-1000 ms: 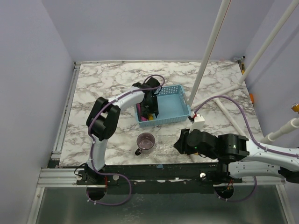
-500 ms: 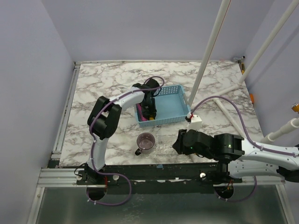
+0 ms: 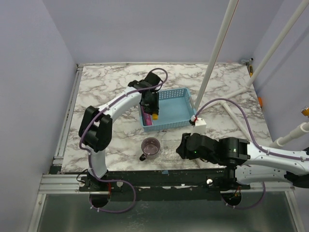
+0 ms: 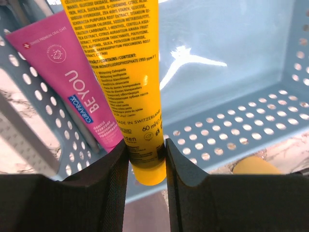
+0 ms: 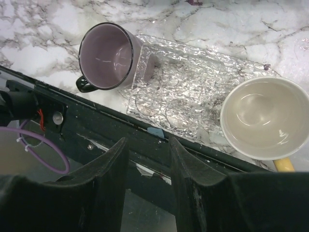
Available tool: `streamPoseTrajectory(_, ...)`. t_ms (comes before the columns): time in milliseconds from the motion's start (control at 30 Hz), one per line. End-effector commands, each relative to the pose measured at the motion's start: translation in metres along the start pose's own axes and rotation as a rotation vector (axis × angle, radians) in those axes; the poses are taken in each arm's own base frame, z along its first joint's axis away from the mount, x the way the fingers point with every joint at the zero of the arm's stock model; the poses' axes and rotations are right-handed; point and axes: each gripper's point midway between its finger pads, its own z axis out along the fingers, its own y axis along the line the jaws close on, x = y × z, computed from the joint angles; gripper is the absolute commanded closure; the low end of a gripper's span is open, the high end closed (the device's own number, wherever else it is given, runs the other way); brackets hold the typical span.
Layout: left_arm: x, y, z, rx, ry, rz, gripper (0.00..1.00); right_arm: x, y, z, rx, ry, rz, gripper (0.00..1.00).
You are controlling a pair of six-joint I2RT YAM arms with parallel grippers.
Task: Prepare toiletry sets of a toothbrush and toothpaste on the tray
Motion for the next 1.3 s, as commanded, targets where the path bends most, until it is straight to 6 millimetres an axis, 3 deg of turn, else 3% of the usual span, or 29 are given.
streamPoseTrajectory(0, -0.016, -0.005, -0.047, 0.020, -0.098, 0.097, 1.00, -0.017, 0.011, -0.007, -0.024, -0.048, 0.004, 0.58)
streamPoseTrajectory(333, 0.004, -0.002, -0.095, 0.096, -0.162, 0.253, 1.00, -0.033, 0.026, -0.010, -0.060, -0.091, 0.016, 0.55)
streamPoseTrajectory(733, 0.059, 0.014, -0.136, 0.169, -0.204, 0.432, 1.00, -0.062, 0.076, -0.018, -0.210, -0.098, -0.061, 0.54)
streamPoseTrajectory(1100, 0.113, -0.015, -0.182, 0.328, -0.349, 0.680, 1.00, -0.107, 0.095, -0.030, -0.352, -0.085, -0.012, 0.51)
streamPoseTrajectory(1267, 0.133, -0.022, -0.186, 0.348, -0.354, 0.779, 1.00, -0.124, 0.102, -0.039, -0.413, -0.086, -0.004, 0.50)
